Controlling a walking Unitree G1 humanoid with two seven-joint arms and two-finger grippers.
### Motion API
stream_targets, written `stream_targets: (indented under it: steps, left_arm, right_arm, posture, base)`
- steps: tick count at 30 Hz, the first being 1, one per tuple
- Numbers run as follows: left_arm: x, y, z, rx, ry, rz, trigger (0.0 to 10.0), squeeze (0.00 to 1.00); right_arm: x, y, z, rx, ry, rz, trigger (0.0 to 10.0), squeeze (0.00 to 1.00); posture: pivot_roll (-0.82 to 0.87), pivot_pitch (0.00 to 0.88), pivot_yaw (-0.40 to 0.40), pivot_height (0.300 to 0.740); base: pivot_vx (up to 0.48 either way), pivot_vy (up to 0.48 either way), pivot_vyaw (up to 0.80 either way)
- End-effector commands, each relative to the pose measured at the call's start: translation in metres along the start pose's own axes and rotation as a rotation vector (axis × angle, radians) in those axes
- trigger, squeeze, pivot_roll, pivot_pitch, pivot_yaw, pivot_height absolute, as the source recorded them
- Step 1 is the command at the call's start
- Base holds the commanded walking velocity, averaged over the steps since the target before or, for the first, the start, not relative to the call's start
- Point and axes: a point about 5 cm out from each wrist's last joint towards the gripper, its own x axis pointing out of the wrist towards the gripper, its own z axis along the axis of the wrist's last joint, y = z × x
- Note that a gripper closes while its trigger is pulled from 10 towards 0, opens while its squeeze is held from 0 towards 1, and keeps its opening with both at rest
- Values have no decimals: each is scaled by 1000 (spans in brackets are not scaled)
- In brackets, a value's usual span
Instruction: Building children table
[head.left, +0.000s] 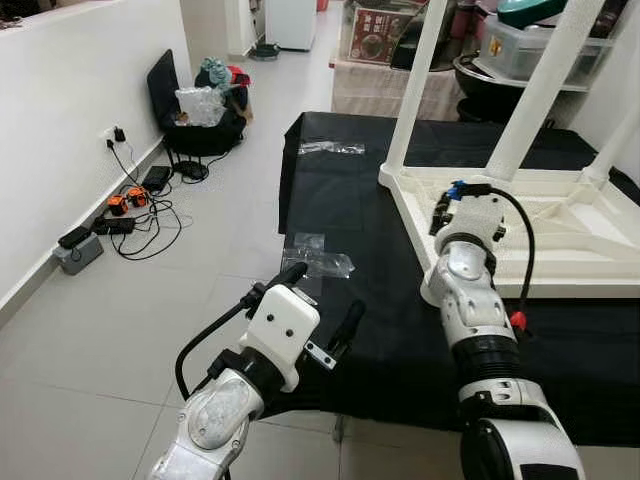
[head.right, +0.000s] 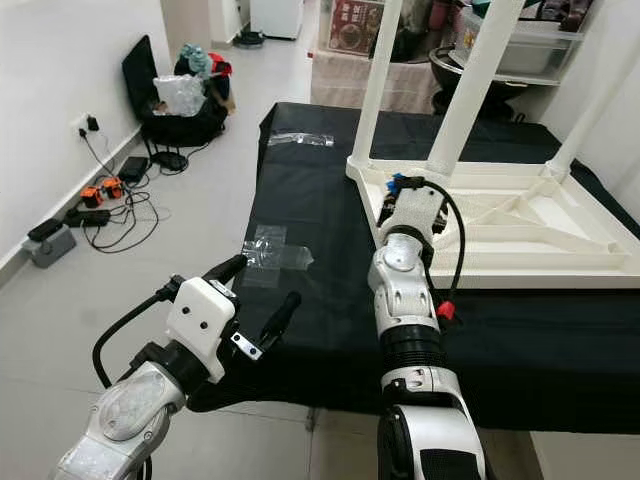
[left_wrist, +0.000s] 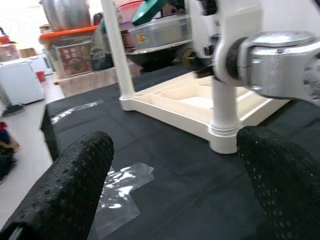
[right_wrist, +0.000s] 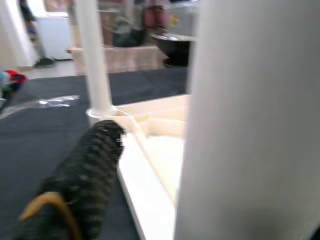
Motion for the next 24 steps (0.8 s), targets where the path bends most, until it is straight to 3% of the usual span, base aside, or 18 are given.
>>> stream_targets:
  steps: [1, 2, 5, 6, 9, 10, 12, 13, 15, 20, 22, 23, 24]
  left_arm:
    - [-1, -7, 3, -34, -18, -37, 10000, 0]
    - [-1, -7, 3, -34, -18, -37, 10000, 0]
    - [-2, -8, 5, -44, -23, -51, 10000, 0]
    - [-2, -8, 5, -44, -23, -51, 10000, 0]
    - [-1, -9, 5, -46, -23, -56, 10000, 0]
    - [-1, -9, 5, -46, -23, -56, 10000, 0]
    - [-1, -9, 6, -45, -24, -57, 10000, 0]
    - [-1, -9, 6, -45, -24, -57, 10000, 0]
    - [-1, -9, 6, -47, -27, -59, 10000, 0]
    - [-1, -9, 7, -49, -31, -63, 10000, 0]
    - [-2, -11, 7, -57, -30, -73, 10000, 0]
    - [-2, -11, 7, -57, -30, -73, 10000, 0]
    - [-3, -12, 5, -67, -27, -80, 10000, 0]
  right_arm:
    - [2, 16, 3, -29, 6, 171, 10000, 0]
    - [2, 16, 3, -29, 6, 171, 10000, 0]
    - [6, 22, -4, -42, 109, 489, 10000, 0]
    - [6, 22, -4, -42, 109, 489, 10000, 0]
    - [-6, 19, -12, -45, 164, 910, 10000, 0]
    - [-6, 19, -12, -45, 164, 910, 10000, 0]
    - [-17, 13, -12, -48, 157, 1131, 10000, 0]
    - [-17, 13, -12, -48, 157, 1131, 10000, 0]
    - [-24, 11, -8, -15, 161, 1274, 10000, 0]
    - [-24, 15, -6, -22, 153, 1312, 10000, 0]
    - [-28, 30, -1, 10, 125, 1376, 10000, 0]
    - [-28, 30, -1, 10, 125, 1376, 10000, 0]
    - [-31, 45, 3, 31, 86, 1405, 10000, 0]
  posture:
    - [77, 17, -92, 740]
    - [77, 17, -92, 740]
    - [76, 24, -92, 740]
    - [76, 24, -92, 740]
    - [74, 22, -90, 740]
    - [74, 22, -90, 740]
    - [78, 26, -93, 740]
    - [78, 26, -93, 740]
    - [78, 28, -94, 740]
    - [81, 29, -93, 740]
    - [84, 31, -90, 740]
    - [84, 31, -90, 740]
    - [84, 31, -90, 740]
  base:
    - [0, 0, 0]
    - [0, 0, 0]
    - [0, 0, 0]
    - [0, 0, 0]
    - [0, 0, 0]
    - [0, 0, 0]
    - [0, 0, 0]
    - [0, 0, 0]
    - [0, 0, 0]
    - [0, 0, 0]
    - [0, 0, 0]
    - [0, 0, 0]
    - [0, 0, 0]
